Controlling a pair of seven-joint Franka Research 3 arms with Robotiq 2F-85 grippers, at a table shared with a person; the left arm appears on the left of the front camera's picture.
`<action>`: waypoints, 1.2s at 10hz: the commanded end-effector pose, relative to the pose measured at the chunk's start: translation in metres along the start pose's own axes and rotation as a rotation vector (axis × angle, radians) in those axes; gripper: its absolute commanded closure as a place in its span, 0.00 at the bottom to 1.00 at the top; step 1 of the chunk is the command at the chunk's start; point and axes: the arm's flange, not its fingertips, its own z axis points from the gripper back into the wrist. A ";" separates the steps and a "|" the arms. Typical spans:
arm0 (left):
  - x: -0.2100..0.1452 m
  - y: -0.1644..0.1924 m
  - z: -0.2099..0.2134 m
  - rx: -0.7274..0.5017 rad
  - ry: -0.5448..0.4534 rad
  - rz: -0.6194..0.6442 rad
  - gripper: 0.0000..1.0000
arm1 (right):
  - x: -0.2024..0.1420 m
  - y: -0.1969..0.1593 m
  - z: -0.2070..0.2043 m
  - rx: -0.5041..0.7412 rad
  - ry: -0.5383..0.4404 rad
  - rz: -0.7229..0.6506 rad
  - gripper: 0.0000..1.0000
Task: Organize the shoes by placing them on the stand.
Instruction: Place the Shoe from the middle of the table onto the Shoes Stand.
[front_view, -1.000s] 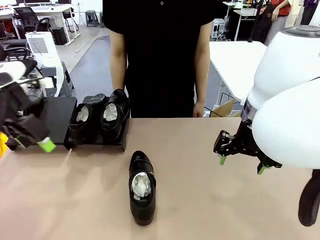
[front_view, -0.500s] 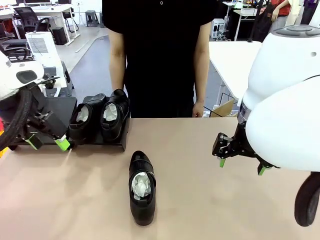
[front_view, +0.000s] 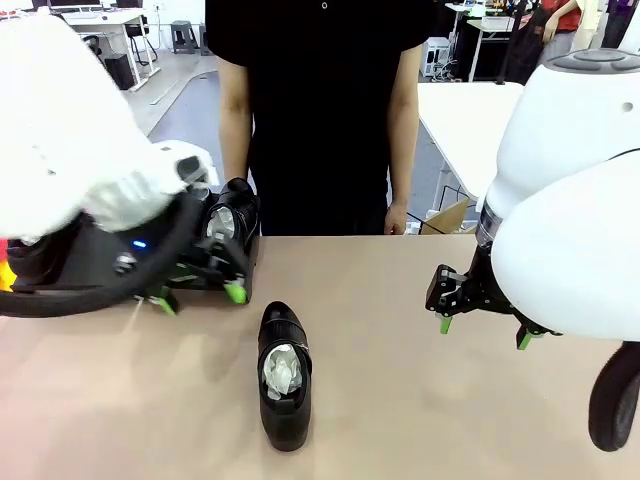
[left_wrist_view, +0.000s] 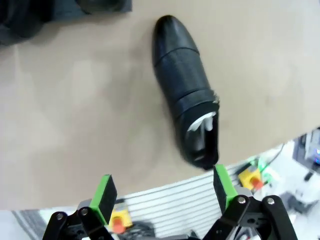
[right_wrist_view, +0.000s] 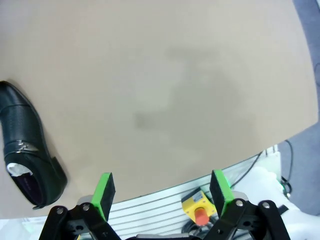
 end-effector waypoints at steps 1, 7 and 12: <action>0.010 -0.022 -0.018 0.046 0.007 0.063 0.00 | 0.005 -0.001 0.005 -0.007 -0.002 0.023 0.00; -0.005 -0.043 -0.031 0.036 -0.019 0.070 0.00 | 0.005 -0.001 0.005 -0.007 -0.002 0.023 0.00; -0.022 -0.125 -0.051 0.095 0.010 0.080 0.00 | 0.005 -0.001 0.005 -0.007 -0.002 0.023 0.00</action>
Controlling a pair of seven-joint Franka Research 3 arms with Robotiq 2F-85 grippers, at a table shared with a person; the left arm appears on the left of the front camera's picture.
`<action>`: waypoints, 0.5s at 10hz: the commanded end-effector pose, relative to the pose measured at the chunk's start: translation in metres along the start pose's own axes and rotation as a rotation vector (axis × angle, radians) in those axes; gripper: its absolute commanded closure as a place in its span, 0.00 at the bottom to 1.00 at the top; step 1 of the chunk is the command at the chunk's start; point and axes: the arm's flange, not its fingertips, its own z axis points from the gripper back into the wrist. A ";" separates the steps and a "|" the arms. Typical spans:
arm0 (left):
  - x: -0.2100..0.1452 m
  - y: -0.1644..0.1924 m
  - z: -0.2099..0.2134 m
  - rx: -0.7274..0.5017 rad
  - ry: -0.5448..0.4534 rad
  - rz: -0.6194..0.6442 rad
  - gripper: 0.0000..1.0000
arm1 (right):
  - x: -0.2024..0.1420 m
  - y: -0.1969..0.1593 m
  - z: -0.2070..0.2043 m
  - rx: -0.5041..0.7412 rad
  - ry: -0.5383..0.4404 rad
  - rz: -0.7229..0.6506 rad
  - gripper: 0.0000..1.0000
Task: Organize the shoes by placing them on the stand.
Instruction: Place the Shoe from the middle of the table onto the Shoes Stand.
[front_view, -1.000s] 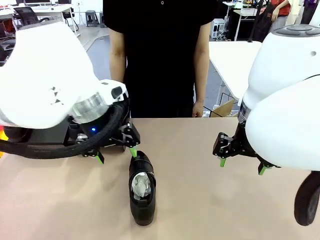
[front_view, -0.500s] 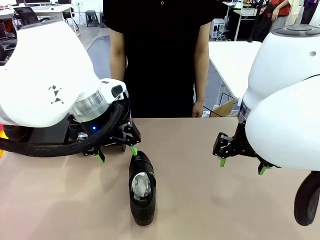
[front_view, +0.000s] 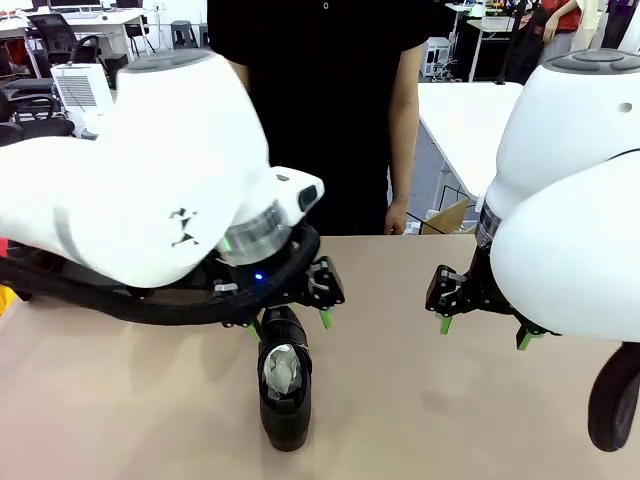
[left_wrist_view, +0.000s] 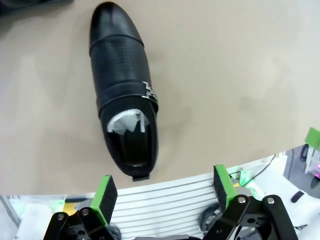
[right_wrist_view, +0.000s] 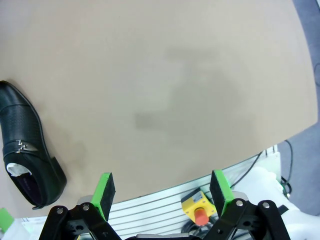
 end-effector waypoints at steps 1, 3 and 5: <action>0.009 -0.021 -0.013 0.062 0.028 0.052 0.00 | 0.005 -0.001 0.005 -0.005 -0.001 0.022 0.00; 0.012 -0.032 -0.031 0.074 0.014 0.079 0.00 | 0.005 -0.001 0.005 -0.005 -0.001 0.022 0.00; 0.014 -0.035 -0.048 0.075 0.038 0.133 0.00 | 0.005 -0.001 0.005 -0.005 -0.001 0.022 0.00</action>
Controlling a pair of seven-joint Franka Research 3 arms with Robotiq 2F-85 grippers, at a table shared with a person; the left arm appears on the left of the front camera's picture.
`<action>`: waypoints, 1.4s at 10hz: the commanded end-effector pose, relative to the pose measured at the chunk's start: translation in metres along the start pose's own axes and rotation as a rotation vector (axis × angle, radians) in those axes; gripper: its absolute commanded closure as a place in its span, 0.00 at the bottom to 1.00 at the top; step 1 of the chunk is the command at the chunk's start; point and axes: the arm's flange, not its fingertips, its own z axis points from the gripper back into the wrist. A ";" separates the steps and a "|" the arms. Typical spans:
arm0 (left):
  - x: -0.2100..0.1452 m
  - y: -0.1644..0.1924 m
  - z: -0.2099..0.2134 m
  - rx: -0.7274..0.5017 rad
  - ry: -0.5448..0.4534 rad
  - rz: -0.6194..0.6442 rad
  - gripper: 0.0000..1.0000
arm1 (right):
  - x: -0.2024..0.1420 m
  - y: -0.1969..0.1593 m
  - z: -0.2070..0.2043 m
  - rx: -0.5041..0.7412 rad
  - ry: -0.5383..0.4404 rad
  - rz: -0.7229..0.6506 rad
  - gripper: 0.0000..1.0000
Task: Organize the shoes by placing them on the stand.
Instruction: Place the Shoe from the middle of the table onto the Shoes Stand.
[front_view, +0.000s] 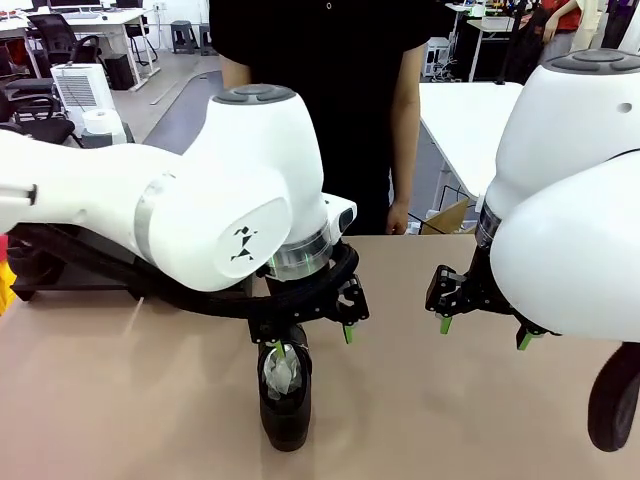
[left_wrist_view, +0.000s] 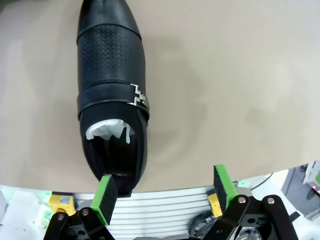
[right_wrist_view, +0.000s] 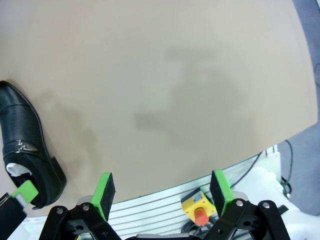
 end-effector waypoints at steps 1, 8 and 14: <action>-0.001 -0.012 -0.013 0.036 -0.002 0.034 0.00 | 0.005 -0.001 0.005 -0.004 0.000 0.022 0.00; 0.002 0.007 -0.061 0.008 -0.091 0.005 0.00 | 0.005 -0.001 0.005 -0.004 0.000 0.022 0.00; 0.013 0.000 -0.081 0.031 -0.062 -0.087 0.00 | 0.005 -0.001 0.005 -0.004 0.000 0.022 0.00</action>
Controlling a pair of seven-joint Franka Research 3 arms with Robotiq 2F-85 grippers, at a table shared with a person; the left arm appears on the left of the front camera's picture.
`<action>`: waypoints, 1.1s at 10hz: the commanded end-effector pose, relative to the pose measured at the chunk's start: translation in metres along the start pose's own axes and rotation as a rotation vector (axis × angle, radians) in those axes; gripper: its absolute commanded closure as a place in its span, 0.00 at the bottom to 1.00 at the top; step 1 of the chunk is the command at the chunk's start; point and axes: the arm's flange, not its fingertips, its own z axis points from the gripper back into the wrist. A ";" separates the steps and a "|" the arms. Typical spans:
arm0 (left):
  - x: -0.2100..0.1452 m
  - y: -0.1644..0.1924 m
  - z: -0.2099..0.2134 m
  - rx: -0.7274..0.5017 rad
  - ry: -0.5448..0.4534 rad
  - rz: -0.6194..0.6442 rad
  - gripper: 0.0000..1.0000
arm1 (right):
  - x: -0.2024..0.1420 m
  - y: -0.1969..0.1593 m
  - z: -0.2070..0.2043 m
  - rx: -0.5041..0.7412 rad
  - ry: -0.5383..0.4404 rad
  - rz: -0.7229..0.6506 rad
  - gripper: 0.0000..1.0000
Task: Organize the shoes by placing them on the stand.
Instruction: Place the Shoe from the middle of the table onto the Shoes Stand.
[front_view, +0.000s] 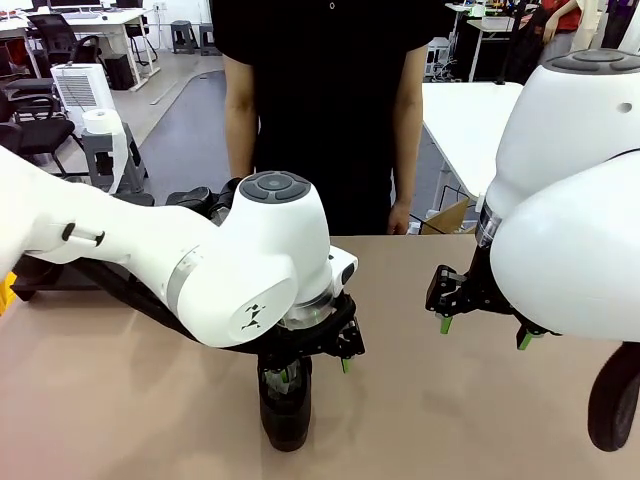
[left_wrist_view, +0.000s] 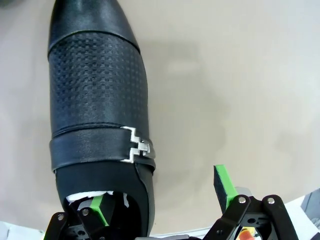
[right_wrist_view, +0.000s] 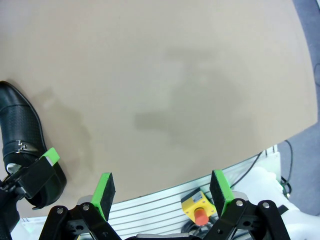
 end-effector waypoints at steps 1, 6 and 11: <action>0.006 -0.007 -0.001 0.003 -0.013 -0.072 0.00 | 0.005 -0.001 0.005 -0.004 0.000 0.022 0.00; 0.005 -0.008 -0.001 0.011 0.007 -0.135 0.95 | 0.005 -0.001 0.005 -0.004 0.000 0.022 0.00; 0.004 -0.001 -0.007 0.033 0.046 -0.155 1.00 | 0.005 -0.001 0.005 -0.004 0.000 0.022 0.00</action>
